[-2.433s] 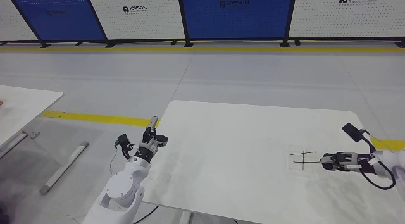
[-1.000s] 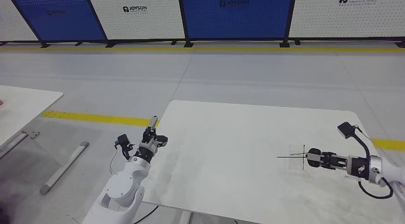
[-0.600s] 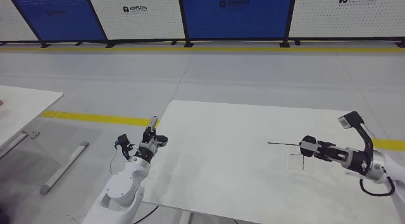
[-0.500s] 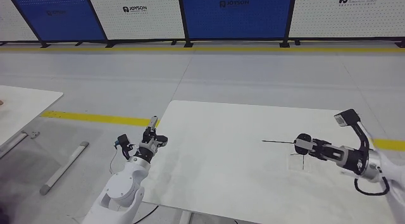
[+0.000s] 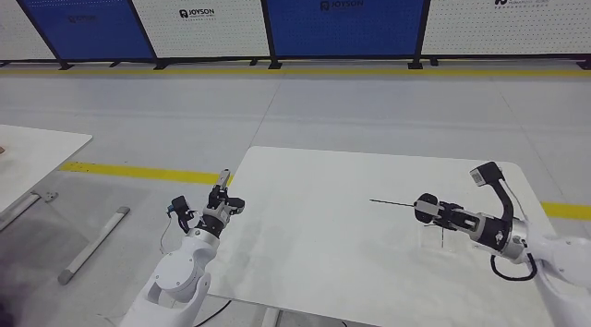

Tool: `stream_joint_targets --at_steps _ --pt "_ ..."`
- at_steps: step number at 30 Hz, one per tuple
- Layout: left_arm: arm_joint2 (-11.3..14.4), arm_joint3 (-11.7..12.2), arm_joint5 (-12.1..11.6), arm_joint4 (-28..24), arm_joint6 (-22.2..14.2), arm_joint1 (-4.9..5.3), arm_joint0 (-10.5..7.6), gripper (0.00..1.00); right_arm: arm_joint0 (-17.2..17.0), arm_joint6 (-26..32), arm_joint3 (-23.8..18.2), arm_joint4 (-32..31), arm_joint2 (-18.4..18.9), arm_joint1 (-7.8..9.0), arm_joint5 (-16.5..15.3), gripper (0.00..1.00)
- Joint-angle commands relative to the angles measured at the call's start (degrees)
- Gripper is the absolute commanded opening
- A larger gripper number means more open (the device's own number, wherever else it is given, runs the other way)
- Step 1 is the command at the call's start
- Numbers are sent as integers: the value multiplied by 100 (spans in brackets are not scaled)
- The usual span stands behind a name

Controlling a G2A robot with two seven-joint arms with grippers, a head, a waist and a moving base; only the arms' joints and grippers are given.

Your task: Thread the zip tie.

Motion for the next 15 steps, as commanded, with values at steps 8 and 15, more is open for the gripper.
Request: stream_joint_targets --at_steps 8,15 --pt "0 0 0 0 0 0 0 100 262 -700 165 -1054 -70 -55 0 0" --pt "0 0 0 0 0 0 0 100 427 -1022 107 -1941 -327 -130 0 0"
